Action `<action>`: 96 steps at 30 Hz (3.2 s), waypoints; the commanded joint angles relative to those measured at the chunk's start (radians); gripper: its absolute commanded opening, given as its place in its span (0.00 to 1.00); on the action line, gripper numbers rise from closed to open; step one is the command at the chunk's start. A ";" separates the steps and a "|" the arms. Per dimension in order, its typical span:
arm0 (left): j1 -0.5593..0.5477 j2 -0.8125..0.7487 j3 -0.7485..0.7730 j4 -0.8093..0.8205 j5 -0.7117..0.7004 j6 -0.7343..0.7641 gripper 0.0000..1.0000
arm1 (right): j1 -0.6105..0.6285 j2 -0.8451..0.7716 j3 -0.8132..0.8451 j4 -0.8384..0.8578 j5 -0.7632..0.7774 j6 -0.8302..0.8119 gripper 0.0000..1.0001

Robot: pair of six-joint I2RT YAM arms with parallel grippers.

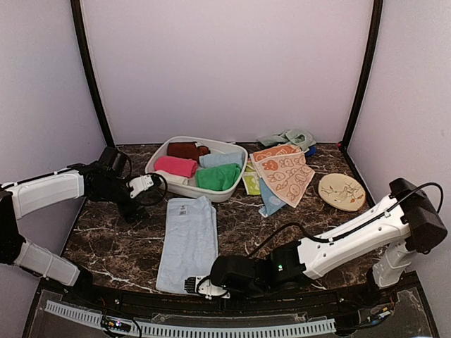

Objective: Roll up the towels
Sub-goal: Roll the towel at the center of the board.

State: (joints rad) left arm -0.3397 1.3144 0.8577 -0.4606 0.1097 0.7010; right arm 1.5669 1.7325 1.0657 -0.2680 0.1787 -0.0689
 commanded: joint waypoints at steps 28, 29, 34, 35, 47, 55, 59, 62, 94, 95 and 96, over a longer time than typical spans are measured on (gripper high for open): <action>0.032 -0.223 -0.202 -0.165 0.131 0.104 0.93 | -0.194 0.171 0.169 0.101 -0.356 0.061 0.00; 0.032 -0.233 -0.206 -0.177 0.143 0.115 0.93 | -0.218 0.175 0.173 0.103 -0.408 0.091 0.00; 0.031 -0.280 -0.203 -0.246 0.270 0.157 0.92 | -0.322 0.203 0.157 0.172 -0.621 0.268 0.00; 0.029 -0.288 -0.196 -0.254 0.299 0.157 0.91 | -0.338 0.207 0.152 0.192 -0.646 0.291 0.00; -0.229 -0.155 -0.058 -0.313 0.473 0.044 0.90 | -0.410 0.253 0.132 0.231 -0.672 0.400 0.00; -0.379 -0.077 -0.116 -0.199 0.462 -0.024 0.85 | -0.439 0.219 0.011 0.397 -0.663 0.559 0.00; -0.421 -0.041 -0.167 -0.110 0.405 -0.029 0.82 | -0.441 0.222 -0.024 0.447 -0.649 0.609 0.00; -0.423 -0.001 -0.156 -0.065 0.382 -0.049 0.74 | -0.440 0.222 -0.035 0.462 -0.650 0.626 0.00; -0.397 -0.072 -0.094 -0.158 0.399 -0.006 0.72 | -0.444 0.208 -0.074 0.447 -0.551 0.658 0.00; -0.408 -0.063 -0.108 -0.140 0.409 -0.019 0.71 | -0.445 0.209 -0.075 0.447 -0.551 0.659 0.00; -0.419 -0.052 -0.119 -0.126 0.406 -0.030 0.70 | -0.444 0.209 -0.075 0.447 -0.553 0.660 0.00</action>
State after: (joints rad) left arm -0.7212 1.2495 0.7700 -0.5701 0.4271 0.7094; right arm 1.1282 1.9358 0.9981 0.1841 -0.3992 0.5850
